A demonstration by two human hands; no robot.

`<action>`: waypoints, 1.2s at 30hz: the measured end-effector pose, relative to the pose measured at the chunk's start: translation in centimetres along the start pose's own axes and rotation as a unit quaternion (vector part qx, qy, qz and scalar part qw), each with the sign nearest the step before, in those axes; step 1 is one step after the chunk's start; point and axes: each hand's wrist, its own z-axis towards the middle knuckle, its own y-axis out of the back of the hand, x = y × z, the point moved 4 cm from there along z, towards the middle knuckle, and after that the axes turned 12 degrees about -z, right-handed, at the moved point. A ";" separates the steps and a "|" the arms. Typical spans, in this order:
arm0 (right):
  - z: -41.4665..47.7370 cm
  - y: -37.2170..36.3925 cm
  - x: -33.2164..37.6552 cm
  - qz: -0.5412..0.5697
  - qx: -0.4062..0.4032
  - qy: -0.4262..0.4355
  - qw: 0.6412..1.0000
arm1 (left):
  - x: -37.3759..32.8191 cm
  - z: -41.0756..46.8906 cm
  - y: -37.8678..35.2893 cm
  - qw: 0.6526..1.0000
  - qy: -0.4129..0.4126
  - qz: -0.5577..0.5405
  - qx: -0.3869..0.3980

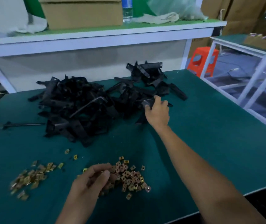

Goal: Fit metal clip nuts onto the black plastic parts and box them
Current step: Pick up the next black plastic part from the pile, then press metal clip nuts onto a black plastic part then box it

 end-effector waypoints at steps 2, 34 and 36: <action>2.2 0.0 -0.6 -0.047 0.045 0.001 0.998 | -0.3 -0.2 0.4 1.000 0.001 -0.007 -0.003; -15.5 7.2 -13.4 0.075 -0.068 0.037 0.994 | 1.9 3.5 -10.1 0.821 -0.276 0.496 0.060; -15.6 8.2 -14.2 0.148 -0.069 -0.052 0.985 | 2.0 3.6 -9.6 0.826 -0.271 0.492 0.042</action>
